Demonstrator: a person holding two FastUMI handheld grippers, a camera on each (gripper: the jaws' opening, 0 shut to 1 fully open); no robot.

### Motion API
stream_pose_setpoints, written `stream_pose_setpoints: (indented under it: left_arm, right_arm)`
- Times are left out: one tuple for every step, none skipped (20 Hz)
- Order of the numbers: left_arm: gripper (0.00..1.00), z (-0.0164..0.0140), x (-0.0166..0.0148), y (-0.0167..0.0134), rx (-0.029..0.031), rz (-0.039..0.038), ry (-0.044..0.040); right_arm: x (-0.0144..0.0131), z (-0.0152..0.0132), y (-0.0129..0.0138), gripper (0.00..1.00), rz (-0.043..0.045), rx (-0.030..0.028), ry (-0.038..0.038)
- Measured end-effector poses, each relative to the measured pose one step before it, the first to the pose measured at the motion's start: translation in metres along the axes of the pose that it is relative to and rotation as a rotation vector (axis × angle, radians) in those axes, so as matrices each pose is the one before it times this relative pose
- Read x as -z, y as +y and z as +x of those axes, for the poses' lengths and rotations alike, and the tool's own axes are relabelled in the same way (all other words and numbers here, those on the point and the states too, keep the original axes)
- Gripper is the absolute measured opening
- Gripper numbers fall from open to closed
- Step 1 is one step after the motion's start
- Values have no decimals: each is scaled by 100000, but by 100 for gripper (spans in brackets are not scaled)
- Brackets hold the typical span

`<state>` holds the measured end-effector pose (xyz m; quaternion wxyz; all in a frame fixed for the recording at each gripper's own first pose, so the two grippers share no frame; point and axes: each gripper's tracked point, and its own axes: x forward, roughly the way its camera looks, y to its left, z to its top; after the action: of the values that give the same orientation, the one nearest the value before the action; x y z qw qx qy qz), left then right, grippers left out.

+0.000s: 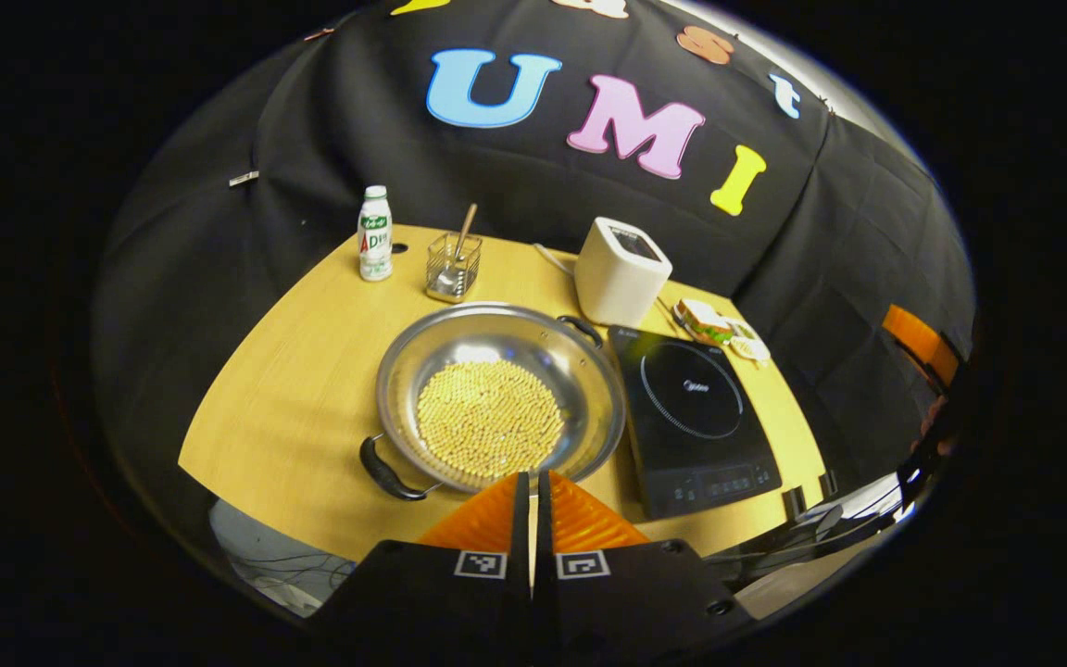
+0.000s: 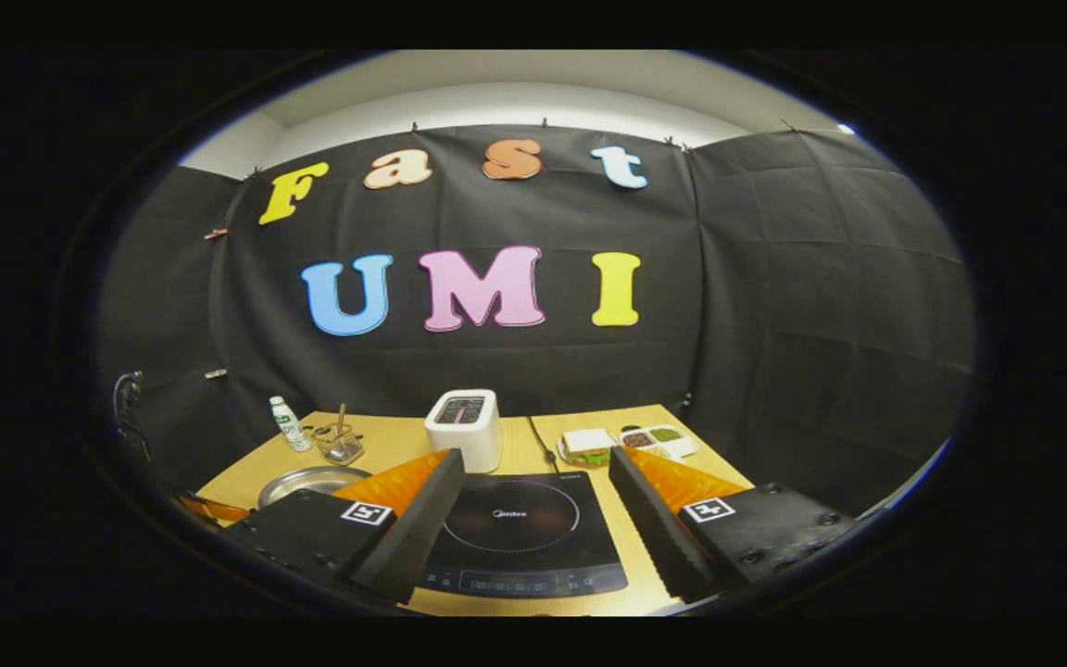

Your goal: First push the handle of the pot to place it horizontally, then grasp the pot with both hands and set it on the induction cooktop.

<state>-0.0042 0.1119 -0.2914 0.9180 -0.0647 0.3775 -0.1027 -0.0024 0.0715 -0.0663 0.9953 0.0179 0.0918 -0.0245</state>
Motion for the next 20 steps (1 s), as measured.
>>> stream_pose_setpoints:
  left_arm:
    - [5, 313, 657, 674, -153, 1651, 2579]
    - [6, 479, 496, 415, 907, 590, 2146]
    - [5, 531, 437, 192, 1275, -849, 1860]
    - [5, 427, 663, 206, 1213, -1204, 2294]
    - [5, 452, 427, 289, 581, -850, 2023]
    - [5, 394, 365, 470, 81, -474, 1845]
    - [5, 311, 131, 202, 713, -395, 1196]
    - [5, 407, 54, 211, 373, -445, 993]
    - [5, 391, 79, 272, 333, -248, 1079]
    - [5, 410, 187, 329, 288, 252, 1462]
    - [5, 375, 34, 400, -165, 857, 1141]
    - [5, 454, 183, 323, -4, 1276, 1437]
    - [5, 420, 150, 357, -452, 896, 1476]
    - [5, 262, 146, 243, 429, -92, 1346]
    - [5, 321, 85, 118, 439, -1176, 1371]
    - [5, 445, 77, 401, -434, -913, 1120]
    - [5, 332, 149, 391, -771, -576, 1315]
    - [5, 319, 409, 337, -863, -855, 2159]
    - [5, 146, 8, 181, -103, -370, 1280]
    - [5, 82, -4, -18, 1076, -301, 780]
  right_arm:
    - [287, 53, 252, 98, -233, 90, 818]
    - [351, -47, 270, 98, -369, -33, 1025]
    - [389, -44, 317, 98, -297, -250, 812]
    - [142, -79, 378, 95, -260, -285, 489]
    - [197, -53, 351, 98, -447, -120, 297]
    - [150, 16, 331, 98, -612, -117, 250]
    - [233, -66, 431, 98, -654, -136, 389]
    - [218, -5, 290, 98, -506, -161, 247]
    - [270, -179, 294, 98, -624, -38, 376]
    - [271, -128, 179, 98, -654, 136, 472]
    - [255, -131, 94, 98, -498, 482, 376]
    - [245, -64, -12, 98, -6, 695, 261]
    - [184, -128, 60, 100, 406, 694, 318]
    - [228, -114, -11, 98, 418, 782, 279]
    - [107, -112, -76, 98, 273, 1009, 135]
    - [98, -220, -125, 98, 282, 1031, -154]
    - [134, -93, -167, 98, 355, 1160, -247]
    - [54, -133, -204, 98, 385, 1409, -34]
    - [116, -61, -263, 98, 608, 1462, -23]
    - [29, -156, -240, 98, 812, 1384, -250]
